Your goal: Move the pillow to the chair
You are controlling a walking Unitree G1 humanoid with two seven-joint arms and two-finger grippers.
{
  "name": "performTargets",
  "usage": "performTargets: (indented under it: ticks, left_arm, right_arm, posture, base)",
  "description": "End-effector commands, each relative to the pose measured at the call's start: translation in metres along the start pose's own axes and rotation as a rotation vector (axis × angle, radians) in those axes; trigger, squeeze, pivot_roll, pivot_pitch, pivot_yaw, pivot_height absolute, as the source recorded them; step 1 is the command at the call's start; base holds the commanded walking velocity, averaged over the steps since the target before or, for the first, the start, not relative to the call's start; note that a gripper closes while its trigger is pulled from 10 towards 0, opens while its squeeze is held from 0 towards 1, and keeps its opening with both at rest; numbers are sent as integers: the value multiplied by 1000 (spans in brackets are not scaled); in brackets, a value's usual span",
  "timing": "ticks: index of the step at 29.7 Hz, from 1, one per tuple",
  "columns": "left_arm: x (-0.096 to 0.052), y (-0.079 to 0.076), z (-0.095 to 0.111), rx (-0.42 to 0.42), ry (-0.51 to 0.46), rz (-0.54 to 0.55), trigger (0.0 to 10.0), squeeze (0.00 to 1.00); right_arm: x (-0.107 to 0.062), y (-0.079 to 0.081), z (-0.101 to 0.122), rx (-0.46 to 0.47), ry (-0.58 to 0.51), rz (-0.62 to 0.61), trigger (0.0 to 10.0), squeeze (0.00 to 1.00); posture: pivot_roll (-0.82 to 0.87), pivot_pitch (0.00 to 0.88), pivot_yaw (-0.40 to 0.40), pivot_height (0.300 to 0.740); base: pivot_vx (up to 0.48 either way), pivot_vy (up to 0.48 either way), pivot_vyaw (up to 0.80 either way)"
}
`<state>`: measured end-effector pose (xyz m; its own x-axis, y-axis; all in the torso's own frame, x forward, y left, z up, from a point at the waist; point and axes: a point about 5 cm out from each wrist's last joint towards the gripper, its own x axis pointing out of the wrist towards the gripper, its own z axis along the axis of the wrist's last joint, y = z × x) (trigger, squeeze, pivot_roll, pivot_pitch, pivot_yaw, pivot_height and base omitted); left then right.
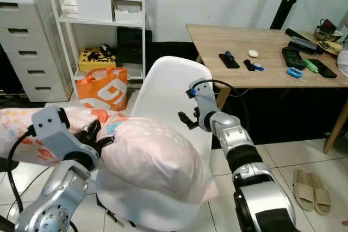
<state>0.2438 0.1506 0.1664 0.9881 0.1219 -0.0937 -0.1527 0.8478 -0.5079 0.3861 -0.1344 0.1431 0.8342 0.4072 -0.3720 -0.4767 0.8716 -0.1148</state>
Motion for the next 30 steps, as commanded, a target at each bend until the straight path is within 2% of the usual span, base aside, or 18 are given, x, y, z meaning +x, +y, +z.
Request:
performTargets:
  ticks: [1, 6, 8, 11, 14, 18, 21, 24, 25, 26, 27, 28, 29, 30]
  left_arm:
    - [-8, -46, 4, -227, -32, -105, 10000, 0]
    - [-11, -56, -4, -242, -1, -123, 10000, 0]
    - [-14, -65, -19, -226, 74, -137, 10000, 0]
    - [-16, -69, -27, -223, 112, -144, 10000, 0]
    - [-18, -74, -36, -167, 161, -167, 10000, 0]
    - [-18, -78, -36, -94, 162, -196, 10000, 0]
    - [-18, -78, -36, -94, 162, -196, 10000, 0]
    - [-18, -84, -41, 6, 184, -232, 10000, 0]
    - [-18, -84, -41, 6, 184, -232, 10000, 0]
    - [-18, -86, -45, 76, 195, -247, 10000, 0]
    - [-18, -86, -45, 76, 195, -247, 10000, 0]
    - [-18, -88, -48, 188, 199, -266, 10000, 0]
    - [-18, -88, -48, 188, 199, -266, 10000, 0]
    - [-17, -92, -50, 318, 196, -303, 10000, 0]
  right_arm:
    - [-2, -8, 1, -11, 8, -35, 10000, 0]
    - [-2, -12, 2, -14, 17, -59, 10000, 0]
    - [-2, -14, -1, -19, 38, -74, 10000, 0]
    - [-2, -15, -2, -23, 50, -80, 10000, 0]
    - [-3, -18, -3, -26, 62, -90, 10000, 0]
    - [-2, -18, -3, -25, 69, -97, 10000, 0]
    - [-2, -18, -3, -25, 69, -97, 10000, 0]
    - [-2, -19, -4, -25, 79, -98, 10000, 0]
    - [-2, -19, -4, -25, 79, -98, 10000, 0]
    - [-2, -19, -4, -26, 83, -101, 10000, 0]
    - [-2, -19, -4, -26, 83, -101, 10000, 0]
    - [-2, -19, -5, -27, 86, -103, 10000, 0]
    - [-2, -19, -5, -27, 86, -103, 10000, 0]
    - [-2, -20, -5, -29, 90, -107, 10000, 0]
  posture:
    - [-97, 0, -138, 680]
    - [-98, 0, -137, 665]
    - [-98, 0, -138, 655]
    - [-102, 0, -136, 650]
    - [-101, 0, -136, 640]
    - [-102, 0, -134, 620]
    - [-102, 0, -134, 620]
    - [-105, 2, -133, 605]
    - [-105, 2, -133, 605]
    - [-105, 2, -133, 600]
    - [-105, 2, -133, 600]
    - [-109, 4, -134, 595]
    - [-109, 4, -134, 595]
    - [-114, 6, -136, 590]
  base:
    - [0, 0, 0]
    - [0, 0, 0]
    - [0, 0, 0]
    - [0, 0, 0]
    - [0, 0, 0]
    - [0, 0, 0]
    - [0, 0, 0]
    - [0, 0, 0]
    - [0, 0, 0]
    - [0, 0, 0]
    - [0, 0, 0]
    - [0, 0, 0]
    - [0, 0, 0]
    - [0, 0, 0]
